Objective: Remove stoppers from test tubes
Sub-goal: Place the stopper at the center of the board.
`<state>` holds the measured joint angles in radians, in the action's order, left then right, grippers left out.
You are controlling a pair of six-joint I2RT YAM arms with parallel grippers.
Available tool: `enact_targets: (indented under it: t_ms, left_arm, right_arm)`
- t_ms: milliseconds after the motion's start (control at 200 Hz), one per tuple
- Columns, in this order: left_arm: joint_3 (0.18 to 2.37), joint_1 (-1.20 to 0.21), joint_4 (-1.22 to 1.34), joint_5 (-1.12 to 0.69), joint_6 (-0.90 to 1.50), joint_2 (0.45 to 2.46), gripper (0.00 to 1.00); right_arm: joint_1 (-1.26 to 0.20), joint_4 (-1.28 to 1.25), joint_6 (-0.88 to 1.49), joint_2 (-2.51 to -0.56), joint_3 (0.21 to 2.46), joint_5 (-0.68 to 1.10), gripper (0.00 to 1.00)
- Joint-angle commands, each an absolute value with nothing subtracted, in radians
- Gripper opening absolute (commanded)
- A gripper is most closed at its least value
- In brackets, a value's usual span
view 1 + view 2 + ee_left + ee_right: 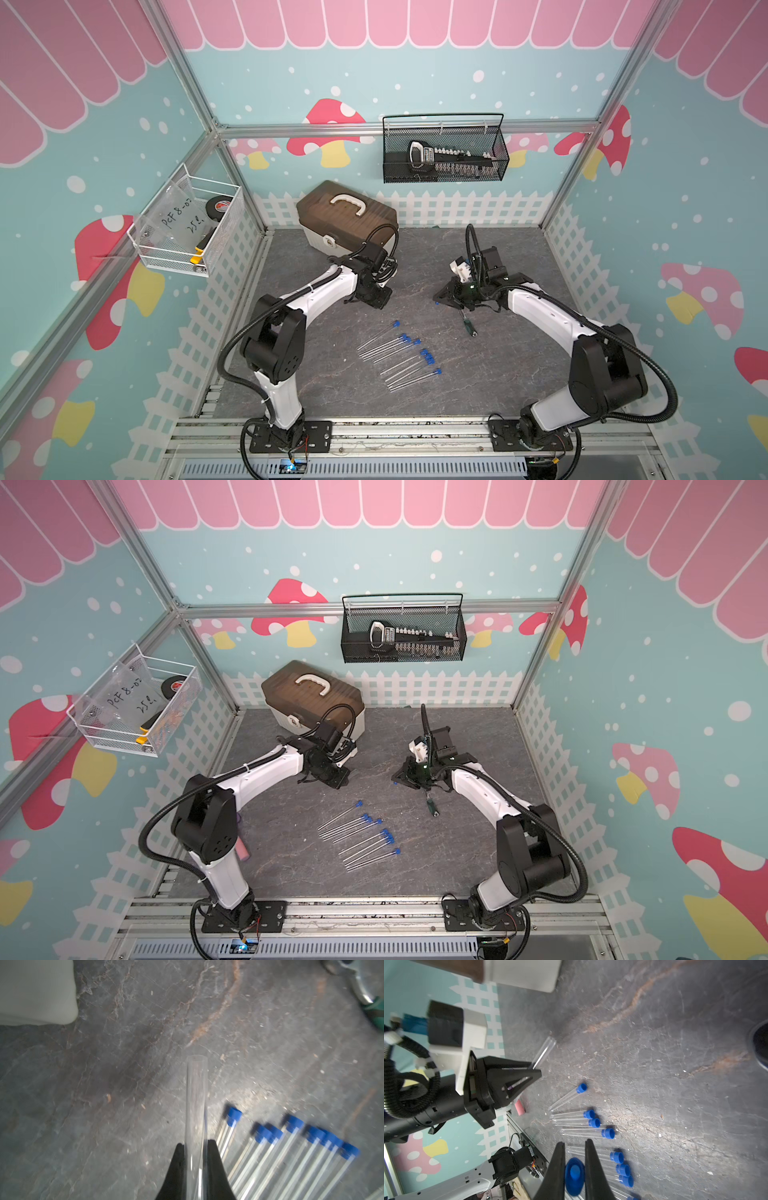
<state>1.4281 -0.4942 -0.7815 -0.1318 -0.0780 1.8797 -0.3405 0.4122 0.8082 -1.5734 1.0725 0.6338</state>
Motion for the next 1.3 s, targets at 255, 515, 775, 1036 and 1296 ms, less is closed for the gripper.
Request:
enact_targets:
  t_ms: [255, 515, 775, 1036, 1296]
  left_arm:
    - [1.486, -0.536, -0.490, -0.077, -0.152, 2.063, 0.00]
    - [1.465, -0.537, -0.432, -0.145, -0.139, 2.109, 0.08]
    - [1.449, -0.537, -0.412, -0.201, -0.115, 2.123, 0.34]
    - [1.422, -0.519, -0.396, -0.210, -0.083, 2.090, 0.34]
    - [1.402, -0.482, -0.419, -0.238, -0.083, 1.986, 0.38]
  right_arm:
    - [-0.365, 0.373, 0.876, -1.757, 1.077, 0.659, 0.00]
    - [-0.373, 0.237, 0.972, -1.884, 1.095, 0.653, 0.00]
    - [-0.413, 0.160, 1.043, -2.011, 1.165, 0.620, 0.05]
    - [-0.419, 0.129, 1.084, -2.025, 1.176, 0.552, 0.34]
    - [-0.423, 0.116, 1.081, -2.000, 1.186, 0.543, 0.41]
